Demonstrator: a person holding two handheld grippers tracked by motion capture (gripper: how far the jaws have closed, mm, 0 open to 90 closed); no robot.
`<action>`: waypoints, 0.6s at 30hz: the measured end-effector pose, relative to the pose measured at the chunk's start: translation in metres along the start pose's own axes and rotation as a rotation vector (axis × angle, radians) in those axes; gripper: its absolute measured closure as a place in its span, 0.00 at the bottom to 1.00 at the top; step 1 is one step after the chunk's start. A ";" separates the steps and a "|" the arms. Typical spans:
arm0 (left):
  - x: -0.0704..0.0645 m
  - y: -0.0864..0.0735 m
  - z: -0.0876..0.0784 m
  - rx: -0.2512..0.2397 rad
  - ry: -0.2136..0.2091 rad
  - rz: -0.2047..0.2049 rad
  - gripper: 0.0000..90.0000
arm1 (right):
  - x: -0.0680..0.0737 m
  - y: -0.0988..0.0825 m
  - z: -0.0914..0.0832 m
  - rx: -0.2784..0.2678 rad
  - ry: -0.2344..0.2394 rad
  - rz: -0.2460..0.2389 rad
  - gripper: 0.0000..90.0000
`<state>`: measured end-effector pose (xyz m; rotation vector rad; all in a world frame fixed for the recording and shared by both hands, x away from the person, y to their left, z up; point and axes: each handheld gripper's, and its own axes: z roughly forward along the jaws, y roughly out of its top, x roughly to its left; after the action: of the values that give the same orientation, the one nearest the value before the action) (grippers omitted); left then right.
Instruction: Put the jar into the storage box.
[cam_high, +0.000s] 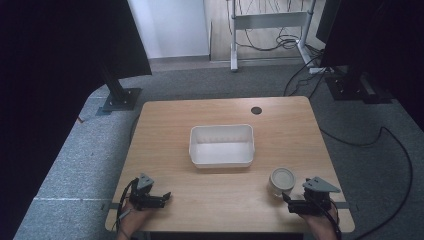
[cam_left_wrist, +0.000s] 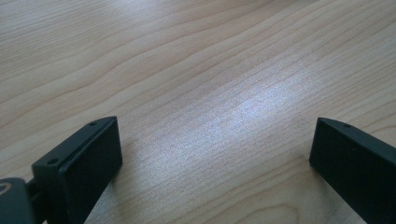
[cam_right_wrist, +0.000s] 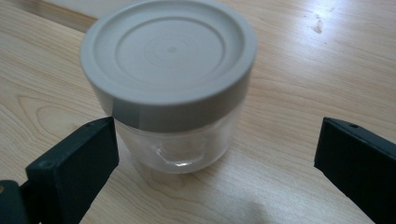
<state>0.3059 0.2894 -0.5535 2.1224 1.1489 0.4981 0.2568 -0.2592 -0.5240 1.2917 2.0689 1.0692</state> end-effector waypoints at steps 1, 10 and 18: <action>0.000 0.000 0.000 0.000 0.000 0.000 0.02 | 0.000 0.000 0.000 0.000 0.000 0.000 0.00; 0.000 0.000 0.000 0.000 0.000 0.000 0.02 | 0.006 0.006 0.007 0.002 0.021 -0.019 0.00; 0.000 0.000 0.000 0.000 0.000 0.000 0.02 | 0.011 0.011 0.016 0.016 0.036 -0.037 0.00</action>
<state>0.3059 0.2894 -0.5535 2.1224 1.1487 0.4980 0.2691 -0.2408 -0.5246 1.2453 2.1234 1.0687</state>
